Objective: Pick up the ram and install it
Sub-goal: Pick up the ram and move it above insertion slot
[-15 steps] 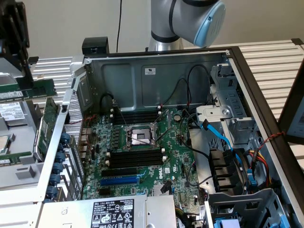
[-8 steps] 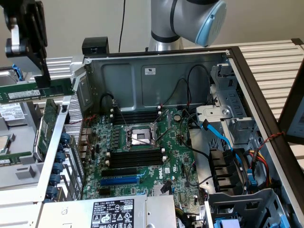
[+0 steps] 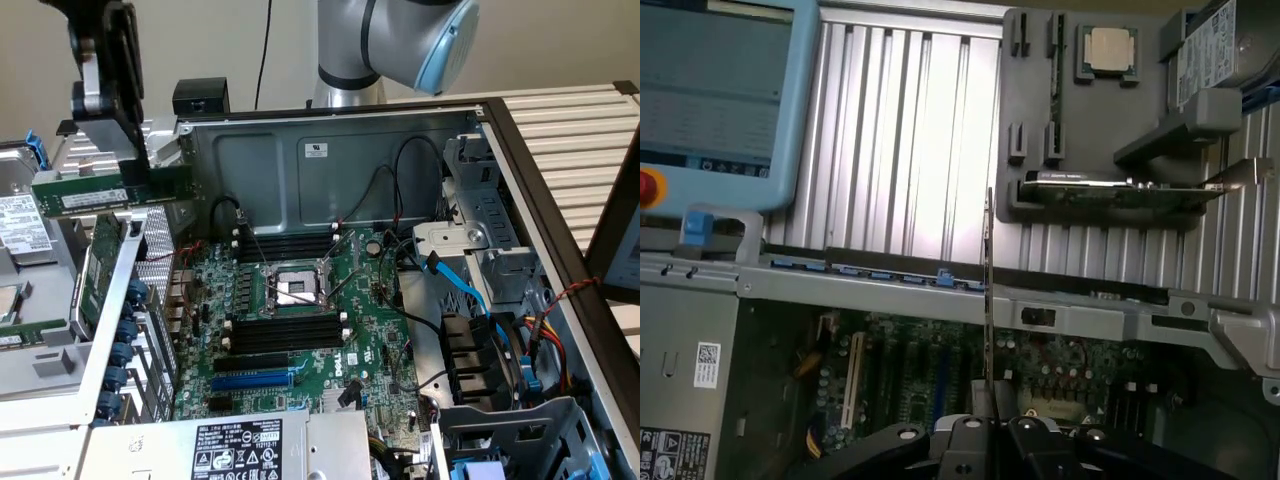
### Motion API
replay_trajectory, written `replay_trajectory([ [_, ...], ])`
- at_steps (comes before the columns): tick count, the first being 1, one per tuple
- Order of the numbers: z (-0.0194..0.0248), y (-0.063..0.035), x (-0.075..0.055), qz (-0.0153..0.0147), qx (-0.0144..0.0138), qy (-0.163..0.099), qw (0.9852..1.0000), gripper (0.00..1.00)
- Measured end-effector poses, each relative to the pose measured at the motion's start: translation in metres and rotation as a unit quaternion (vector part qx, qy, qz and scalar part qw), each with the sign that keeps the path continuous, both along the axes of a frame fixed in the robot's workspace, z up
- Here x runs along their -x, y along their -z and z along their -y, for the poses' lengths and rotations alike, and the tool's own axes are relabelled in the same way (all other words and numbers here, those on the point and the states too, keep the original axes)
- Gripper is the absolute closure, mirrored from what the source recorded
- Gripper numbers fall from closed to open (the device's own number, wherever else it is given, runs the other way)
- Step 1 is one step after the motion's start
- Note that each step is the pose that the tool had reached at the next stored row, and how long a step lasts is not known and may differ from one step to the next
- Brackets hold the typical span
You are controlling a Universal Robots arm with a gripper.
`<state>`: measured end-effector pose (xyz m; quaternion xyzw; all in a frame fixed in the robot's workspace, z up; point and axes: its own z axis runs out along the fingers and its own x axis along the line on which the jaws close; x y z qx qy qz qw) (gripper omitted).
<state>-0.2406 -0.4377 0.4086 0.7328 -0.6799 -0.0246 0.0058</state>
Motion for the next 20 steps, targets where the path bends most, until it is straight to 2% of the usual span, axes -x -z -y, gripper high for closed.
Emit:
replay_trajectory([
  [6, -0.0003, 0.0075, -0.027, -0.0005, 0.0001, 0.000, 1.0000, 0.88],
  [15, -0.0007, 0.0078, -0.068, -0.0005, 0.0001, 0.000, 1.0000, 0.88],
  [17, -0.0029, 0.0080, -0.077, -0.0006, 0.0004, 0.000, 1.0000, 0.88],
  [20, -0.0091, 0.0089, -0.088, -0.0005, 0.0011, 0.000, 1.0000, 0.88],
])
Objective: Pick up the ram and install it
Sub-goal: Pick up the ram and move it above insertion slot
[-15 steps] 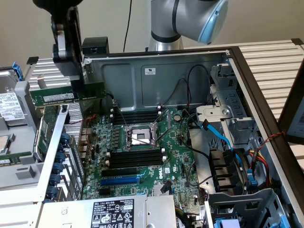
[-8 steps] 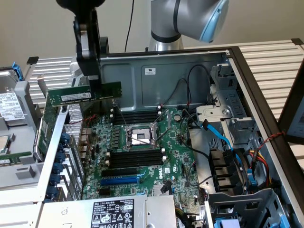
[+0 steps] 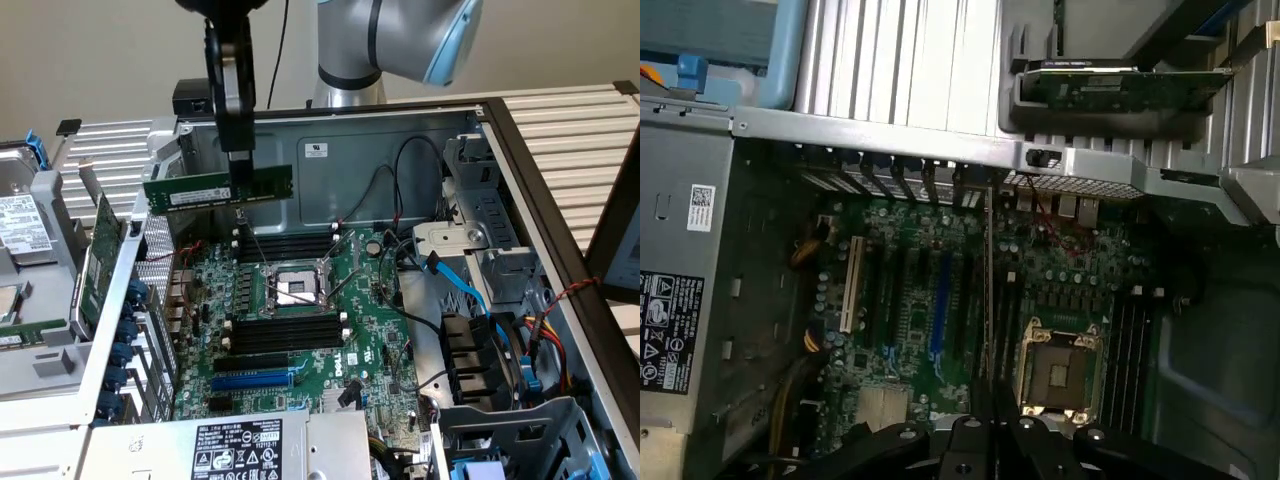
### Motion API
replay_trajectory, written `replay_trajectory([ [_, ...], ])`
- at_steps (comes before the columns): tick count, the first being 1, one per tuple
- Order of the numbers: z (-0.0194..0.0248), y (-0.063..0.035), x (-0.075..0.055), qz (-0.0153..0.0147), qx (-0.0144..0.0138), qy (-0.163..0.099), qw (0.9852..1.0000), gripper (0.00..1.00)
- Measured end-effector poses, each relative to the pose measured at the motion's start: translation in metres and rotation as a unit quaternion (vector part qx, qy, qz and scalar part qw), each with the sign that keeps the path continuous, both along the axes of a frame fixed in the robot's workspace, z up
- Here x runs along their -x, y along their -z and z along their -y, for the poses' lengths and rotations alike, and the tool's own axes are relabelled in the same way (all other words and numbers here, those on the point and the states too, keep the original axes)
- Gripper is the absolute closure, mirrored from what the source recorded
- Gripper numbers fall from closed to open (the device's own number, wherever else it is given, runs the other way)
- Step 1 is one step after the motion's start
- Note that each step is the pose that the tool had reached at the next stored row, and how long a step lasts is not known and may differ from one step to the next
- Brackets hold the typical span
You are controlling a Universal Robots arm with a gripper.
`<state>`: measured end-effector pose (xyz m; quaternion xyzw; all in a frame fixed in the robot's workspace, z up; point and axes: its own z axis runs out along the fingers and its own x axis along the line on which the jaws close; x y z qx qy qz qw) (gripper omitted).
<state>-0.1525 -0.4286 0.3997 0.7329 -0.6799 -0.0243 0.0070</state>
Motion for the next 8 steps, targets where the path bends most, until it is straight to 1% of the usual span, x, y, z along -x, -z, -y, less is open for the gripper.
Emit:
replay_trajectory([
  [1, -0.0024, 0.0004, -0.003, 0.0000, 0.0004, 0.000, 1.0000, 0.88],
  [5, -0.0147, 0.0028, -0.016, 0.0000, 0.0031, 0.000, 1.0000, 0.88],
  [6, -0.0178, 0.0037, -0.019, 0.0000, 0.0042, 0.000, 1.0000, 0.88],
  [8, -0.0222, 0.0048, -0.025, 0.0002, 0.0077, 0.000, 1.0000, 0.88],
])
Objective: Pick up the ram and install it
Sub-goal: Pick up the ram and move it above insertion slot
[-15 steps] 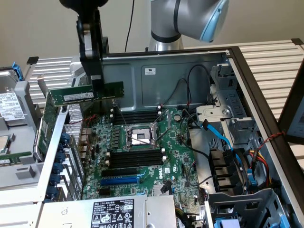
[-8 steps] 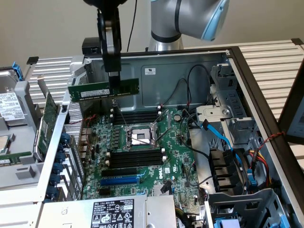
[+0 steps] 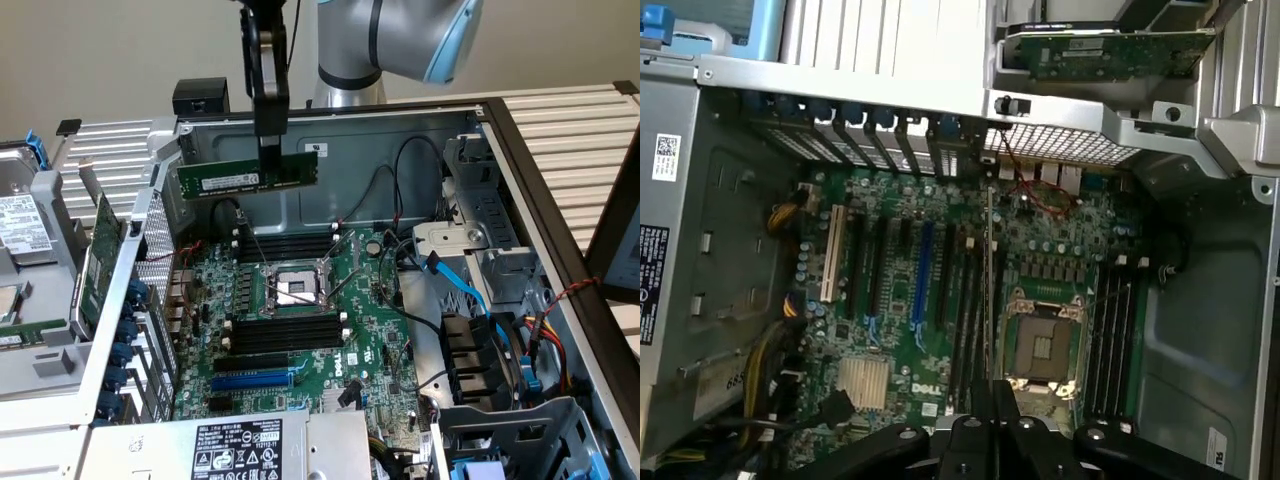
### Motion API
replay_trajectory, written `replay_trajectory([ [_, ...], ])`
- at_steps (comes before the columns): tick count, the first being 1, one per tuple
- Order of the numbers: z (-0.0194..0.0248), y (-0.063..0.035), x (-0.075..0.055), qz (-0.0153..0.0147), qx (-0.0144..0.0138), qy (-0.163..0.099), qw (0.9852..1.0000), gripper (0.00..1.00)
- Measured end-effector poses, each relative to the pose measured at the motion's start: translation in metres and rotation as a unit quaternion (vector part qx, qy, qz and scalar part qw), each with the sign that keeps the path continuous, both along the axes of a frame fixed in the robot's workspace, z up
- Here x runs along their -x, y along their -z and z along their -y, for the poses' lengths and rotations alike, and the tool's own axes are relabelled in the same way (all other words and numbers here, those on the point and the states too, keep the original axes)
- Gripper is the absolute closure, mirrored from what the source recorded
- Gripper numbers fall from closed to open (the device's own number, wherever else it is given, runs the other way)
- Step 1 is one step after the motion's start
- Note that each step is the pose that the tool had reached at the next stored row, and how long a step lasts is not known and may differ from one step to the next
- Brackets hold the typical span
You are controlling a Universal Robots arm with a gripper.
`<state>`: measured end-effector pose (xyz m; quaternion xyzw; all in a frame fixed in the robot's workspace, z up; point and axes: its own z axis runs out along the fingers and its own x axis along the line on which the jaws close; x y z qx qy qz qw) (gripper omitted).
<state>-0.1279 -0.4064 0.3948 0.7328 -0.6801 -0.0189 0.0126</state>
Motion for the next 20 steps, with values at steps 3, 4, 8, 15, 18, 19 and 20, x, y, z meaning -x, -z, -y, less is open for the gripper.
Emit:
replay_trajectory([
  [3, -0.0062, 0.0016, -0.006, 0.0009, 0.0040, 0.000, 1.0000, 0.88],
  [4, -0.0085, 0.0021, -0.006, 0.0011, 0.0042, 0.000, 1.0000, 0.88],
  [8, -0.0127, 0.0041, -0.006, 0.0044, 0.0042, 0.003, 1.0000, 0.88],
  [15, -0.0129, 0.0102, -0.006, 0.0052, 0.0044, 0.025, 0.9997, 0.88],
  [18, -0.0128, 0.0104, -0.006, 0.0052, 0.0043, 0.026, 0.9997, 0.88],
  [19, -0.0128, 0.0104, -0.006, 0.0052, 0.0043, 0.026, 0.9997, 0.88],
  [20, -0.0128, 0.0104, -0.006, 0.0052, 0.0043, 0.026, 0.9997, 0.88],
])
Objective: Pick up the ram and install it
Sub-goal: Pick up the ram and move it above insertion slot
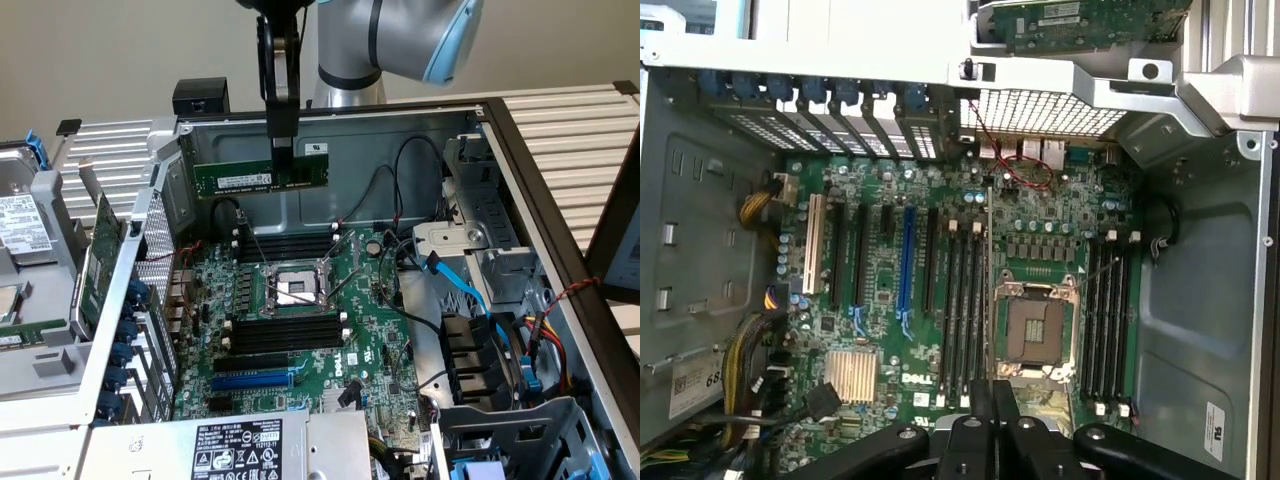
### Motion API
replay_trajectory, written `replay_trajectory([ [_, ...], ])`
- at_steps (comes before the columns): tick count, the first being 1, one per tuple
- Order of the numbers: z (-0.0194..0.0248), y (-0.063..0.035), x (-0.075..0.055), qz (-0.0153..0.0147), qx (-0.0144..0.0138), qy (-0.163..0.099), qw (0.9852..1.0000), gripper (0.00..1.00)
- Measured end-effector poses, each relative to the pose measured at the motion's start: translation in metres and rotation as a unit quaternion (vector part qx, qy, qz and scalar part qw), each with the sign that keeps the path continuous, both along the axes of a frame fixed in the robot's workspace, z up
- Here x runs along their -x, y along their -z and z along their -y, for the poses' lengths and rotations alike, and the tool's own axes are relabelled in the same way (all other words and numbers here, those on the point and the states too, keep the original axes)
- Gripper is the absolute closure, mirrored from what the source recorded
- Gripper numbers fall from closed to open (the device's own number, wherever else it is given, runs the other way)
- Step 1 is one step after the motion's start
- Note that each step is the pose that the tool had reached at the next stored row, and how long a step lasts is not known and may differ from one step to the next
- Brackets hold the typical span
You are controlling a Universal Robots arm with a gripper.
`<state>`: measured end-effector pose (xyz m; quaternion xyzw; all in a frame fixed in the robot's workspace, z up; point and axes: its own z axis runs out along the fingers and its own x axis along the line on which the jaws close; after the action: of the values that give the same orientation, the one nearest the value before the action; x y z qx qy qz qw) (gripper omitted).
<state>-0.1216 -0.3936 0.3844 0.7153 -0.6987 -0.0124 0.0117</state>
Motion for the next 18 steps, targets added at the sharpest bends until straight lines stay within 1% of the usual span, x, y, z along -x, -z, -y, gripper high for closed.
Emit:
replay_trajectory([
  [3, -0.0004, 0.0029, 0.000, 0.0000, 0.0000, 0.000, 1.0000, 0.88],
  [6, -0.0011, 0.0083, -0.001, 0.0000, 0.0000, 0.000, 1.0000, 0.88],
  [7, -0.0015, 0.0113, -0.003, 0.0000, 0.0000, 0.002, 1.0000, 0.88],
  [8, -0.0016, 0.0127, -0.004, 0.0000, -0.0006, 0.005, 1.0000, 0.88],
  [9, -0.0016, 0.0131, -0.004, -0.0001, -0.0007, 0.013, 0.9999, 0.88],
  [10, -0.0016, 0.0142, -0.004, 0.0000, -0.0016, 0.026, 0.9997, 0.88],
  [18, -0.0016, 0.0167, -0.004, 0.0000, -0.0021, 0.026, 0.9997, 0.88],
])
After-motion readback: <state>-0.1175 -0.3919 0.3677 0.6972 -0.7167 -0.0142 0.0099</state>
